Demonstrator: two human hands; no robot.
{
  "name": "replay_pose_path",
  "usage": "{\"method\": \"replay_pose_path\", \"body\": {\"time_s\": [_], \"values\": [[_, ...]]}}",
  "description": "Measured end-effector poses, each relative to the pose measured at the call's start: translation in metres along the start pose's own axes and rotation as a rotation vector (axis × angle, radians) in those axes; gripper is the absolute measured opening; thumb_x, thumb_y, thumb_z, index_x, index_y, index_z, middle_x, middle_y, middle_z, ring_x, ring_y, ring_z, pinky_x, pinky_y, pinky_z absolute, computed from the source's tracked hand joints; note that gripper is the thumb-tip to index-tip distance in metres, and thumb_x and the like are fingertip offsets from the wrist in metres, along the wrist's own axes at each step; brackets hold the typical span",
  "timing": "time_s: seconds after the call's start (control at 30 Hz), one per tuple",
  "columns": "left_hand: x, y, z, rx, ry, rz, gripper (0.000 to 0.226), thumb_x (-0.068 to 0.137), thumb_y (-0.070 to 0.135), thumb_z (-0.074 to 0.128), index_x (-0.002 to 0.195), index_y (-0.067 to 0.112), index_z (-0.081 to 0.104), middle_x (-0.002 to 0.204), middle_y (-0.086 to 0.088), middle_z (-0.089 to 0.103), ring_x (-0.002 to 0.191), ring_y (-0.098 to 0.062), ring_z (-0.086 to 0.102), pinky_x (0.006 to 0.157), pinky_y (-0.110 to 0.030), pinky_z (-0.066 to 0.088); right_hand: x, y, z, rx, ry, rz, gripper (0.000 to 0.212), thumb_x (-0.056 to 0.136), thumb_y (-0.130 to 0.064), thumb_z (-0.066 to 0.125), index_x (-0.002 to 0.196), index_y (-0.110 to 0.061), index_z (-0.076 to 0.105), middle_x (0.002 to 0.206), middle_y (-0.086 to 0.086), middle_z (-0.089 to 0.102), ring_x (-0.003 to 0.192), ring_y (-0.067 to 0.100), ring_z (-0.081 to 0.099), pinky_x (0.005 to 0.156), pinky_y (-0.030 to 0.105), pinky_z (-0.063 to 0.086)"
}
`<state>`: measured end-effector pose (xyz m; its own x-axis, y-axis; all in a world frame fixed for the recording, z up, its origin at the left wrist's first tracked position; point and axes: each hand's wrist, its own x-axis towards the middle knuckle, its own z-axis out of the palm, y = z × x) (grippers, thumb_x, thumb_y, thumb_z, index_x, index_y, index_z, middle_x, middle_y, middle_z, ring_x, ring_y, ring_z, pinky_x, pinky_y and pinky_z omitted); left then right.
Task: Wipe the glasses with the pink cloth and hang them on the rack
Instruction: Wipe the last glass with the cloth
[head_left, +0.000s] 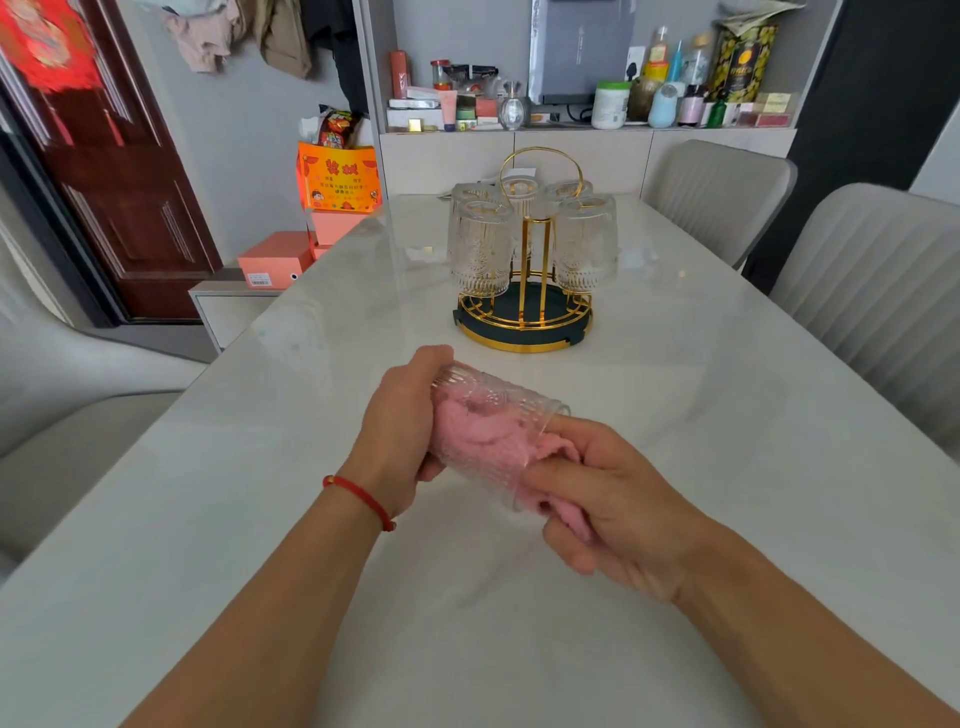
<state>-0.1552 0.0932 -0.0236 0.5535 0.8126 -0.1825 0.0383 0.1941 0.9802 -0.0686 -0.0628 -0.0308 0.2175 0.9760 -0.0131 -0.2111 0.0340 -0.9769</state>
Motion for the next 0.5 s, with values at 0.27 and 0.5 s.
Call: {"method": "replay_pose_path", "body": {"time_s": [0.27,0.5], "values": [[-0.004,-0.013,0.002,0.073,-0.076,0.56,0.046,0.093,0.039,0.035,0.08,0.013,0.071,0.079,-0.015,0.062,0.059,-0.01,0.054,0.04,-0.016,0.036,0.008,0.01,-0.008,0.524,-0.043,0.056,0.049,0.079,-0.004,0.078,0.123,0.008,0.062,0.102,0.015,0.051,0.045,0.003,0.044,0.028,0.01,0.032],[0.005,-0.003,-0.016,0.107,-0.391,-0.064,0.048,0.096,0.048,0.04,0.103,0.011,0.07,0.065,-0.014,0.055,0.042,-0.021,0.046,0.042,-0.02,0.024,0.004,0.005,-0.009,-0.235,0.092,-0.043,0.029,0.105,-0.003,0.045,0.124,0.017,0.05,0.054,0.009,0.039,0.038,0.015,0.044,0.049,0.03,0.057]]}}
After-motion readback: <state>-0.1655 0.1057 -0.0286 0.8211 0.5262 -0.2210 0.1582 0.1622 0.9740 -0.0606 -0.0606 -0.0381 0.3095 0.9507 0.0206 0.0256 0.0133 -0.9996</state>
